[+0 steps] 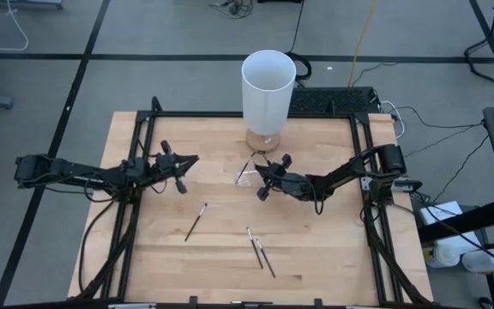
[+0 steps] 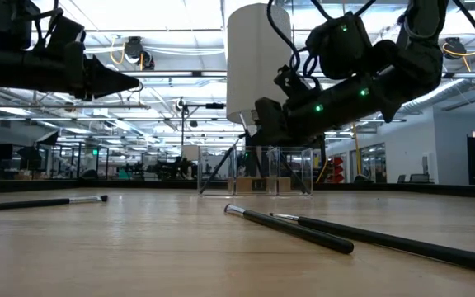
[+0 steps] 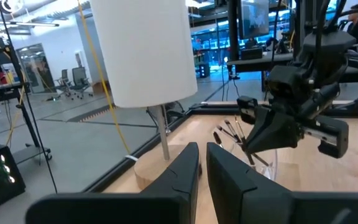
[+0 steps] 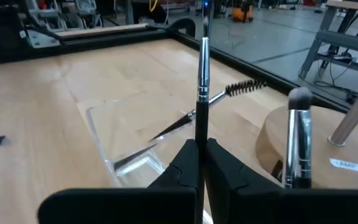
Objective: Put items in baskets/containers
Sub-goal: Put the liner brush into the transparent organizer
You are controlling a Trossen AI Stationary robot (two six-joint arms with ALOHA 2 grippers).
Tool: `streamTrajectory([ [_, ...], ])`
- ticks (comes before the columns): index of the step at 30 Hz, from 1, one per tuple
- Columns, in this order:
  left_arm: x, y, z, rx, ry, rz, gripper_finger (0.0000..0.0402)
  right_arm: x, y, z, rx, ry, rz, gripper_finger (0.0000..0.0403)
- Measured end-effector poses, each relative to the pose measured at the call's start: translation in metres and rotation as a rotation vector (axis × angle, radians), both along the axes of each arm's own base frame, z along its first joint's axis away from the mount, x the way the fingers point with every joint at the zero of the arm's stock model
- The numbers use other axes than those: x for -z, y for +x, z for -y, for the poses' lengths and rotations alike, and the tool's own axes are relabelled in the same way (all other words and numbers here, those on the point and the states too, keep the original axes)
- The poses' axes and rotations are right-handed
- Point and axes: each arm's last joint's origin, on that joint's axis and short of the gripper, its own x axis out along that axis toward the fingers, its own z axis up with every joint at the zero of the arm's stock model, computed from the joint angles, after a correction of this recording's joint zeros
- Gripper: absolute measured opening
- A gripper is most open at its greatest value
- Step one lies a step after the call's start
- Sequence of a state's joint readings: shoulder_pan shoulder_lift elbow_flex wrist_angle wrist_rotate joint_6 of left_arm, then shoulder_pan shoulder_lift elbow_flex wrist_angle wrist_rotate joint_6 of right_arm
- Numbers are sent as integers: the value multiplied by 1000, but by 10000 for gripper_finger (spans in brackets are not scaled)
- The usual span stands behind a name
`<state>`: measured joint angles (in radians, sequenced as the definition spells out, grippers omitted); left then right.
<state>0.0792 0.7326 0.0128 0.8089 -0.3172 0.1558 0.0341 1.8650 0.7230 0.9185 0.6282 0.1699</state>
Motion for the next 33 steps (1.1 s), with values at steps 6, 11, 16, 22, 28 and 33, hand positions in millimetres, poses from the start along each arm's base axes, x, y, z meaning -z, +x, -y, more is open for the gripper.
streamTrajectory([
  [6, 0, 0, 0, 0, 4, -3, 42, 9, 4, 0, 5, 11, 40, 0],
  [11, 0, 0, 0, 0, -1, -4, 42, 13, 5, 0, 3, 3, 60, 0],
  [16, 0, 0, 0, 1, -2, -4, 42, 12, 5, 0, 2, 4, 66, 11],
  [22, 1, 0, 0, 1, -4, -4, 42, 10, 5, 0, 2, 3, 77, 56],
  [28, 2, 0, 0, 1, -5, -15, 42, 8, 5, 0, 0, -4, 87, 81],
  [33, 2, 0, 0, 1, -5, -15, 42, -11, 3, -2, -14, -43, 109, 82],
])
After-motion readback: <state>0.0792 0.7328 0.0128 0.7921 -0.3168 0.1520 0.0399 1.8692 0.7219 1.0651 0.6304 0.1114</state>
